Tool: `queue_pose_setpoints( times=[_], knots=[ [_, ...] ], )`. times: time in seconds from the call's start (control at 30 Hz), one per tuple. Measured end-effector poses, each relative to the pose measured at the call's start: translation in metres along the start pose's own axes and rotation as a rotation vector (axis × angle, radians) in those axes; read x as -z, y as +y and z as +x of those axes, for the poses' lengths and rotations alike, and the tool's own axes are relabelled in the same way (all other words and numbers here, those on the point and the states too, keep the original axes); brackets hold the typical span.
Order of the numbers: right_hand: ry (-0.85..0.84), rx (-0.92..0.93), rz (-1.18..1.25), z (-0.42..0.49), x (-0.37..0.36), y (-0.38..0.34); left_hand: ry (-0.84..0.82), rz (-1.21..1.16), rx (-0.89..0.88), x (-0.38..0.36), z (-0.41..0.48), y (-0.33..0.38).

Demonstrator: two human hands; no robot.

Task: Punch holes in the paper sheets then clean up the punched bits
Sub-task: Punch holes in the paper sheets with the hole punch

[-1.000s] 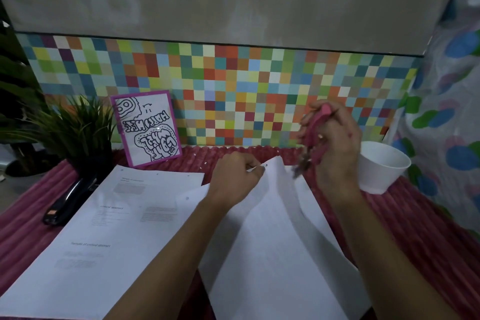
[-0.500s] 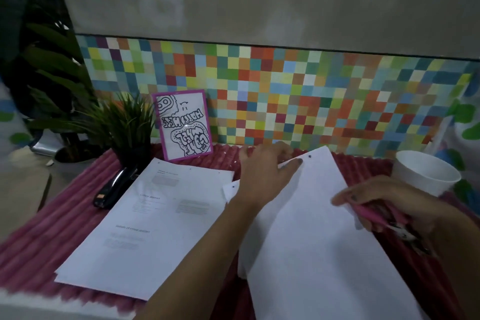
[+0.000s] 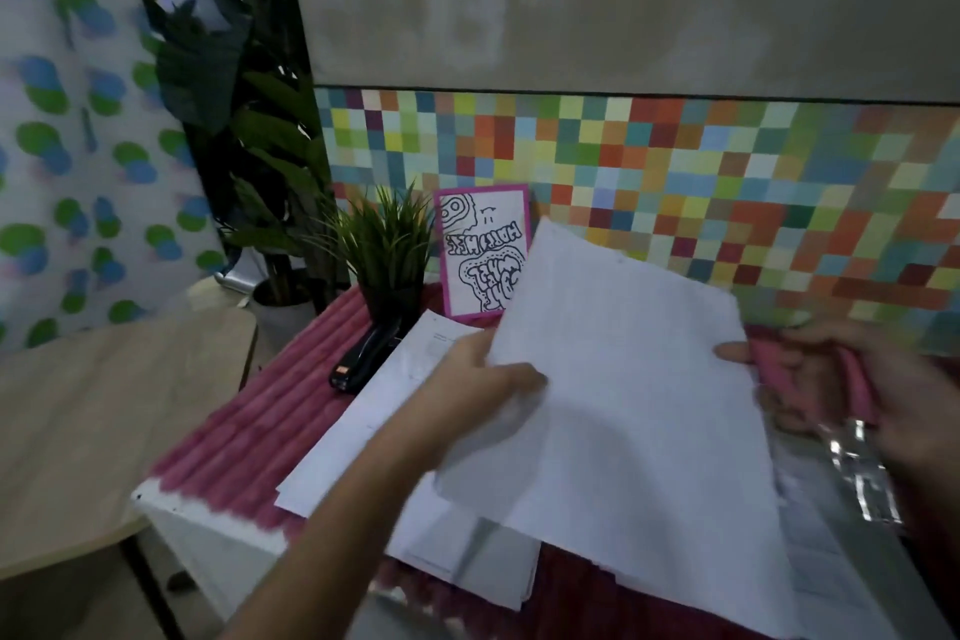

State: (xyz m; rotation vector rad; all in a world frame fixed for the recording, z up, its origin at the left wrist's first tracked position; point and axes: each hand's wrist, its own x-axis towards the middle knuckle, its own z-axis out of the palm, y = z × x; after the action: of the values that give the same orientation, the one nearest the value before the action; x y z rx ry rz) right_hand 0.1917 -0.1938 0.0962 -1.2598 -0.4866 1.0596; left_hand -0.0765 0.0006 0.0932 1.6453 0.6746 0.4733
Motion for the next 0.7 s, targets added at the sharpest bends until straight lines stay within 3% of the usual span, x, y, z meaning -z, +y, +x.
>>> queue_pose_setpoints(
  times=[0.2, 0.33, 0.5, 0.7],
  knots=[
    [-0.033, -0.19, -0.01, 0.059, -0.103, 0.043, 0.07, 0.473, 0.082, 0.112, 0.014, -0.016],
    [-0.064, -0.295, -0.058, 0.08, -0.139, 0.069, 0.089, 0.699, 0.153, 0.14, 0.021, -0.046],
    [-0.019, -0.312, -0.058, 0.082, -0.14, 0.073, 0.065, 0.698, 0.174, 0.145, 0.028, -0.065],
    [0.122, -0.128, -0.198, 0.061, -0.134, 0.062, 0.096, 0.708, 0.117, 0.126, 0.024, -0.065]
  ],
)
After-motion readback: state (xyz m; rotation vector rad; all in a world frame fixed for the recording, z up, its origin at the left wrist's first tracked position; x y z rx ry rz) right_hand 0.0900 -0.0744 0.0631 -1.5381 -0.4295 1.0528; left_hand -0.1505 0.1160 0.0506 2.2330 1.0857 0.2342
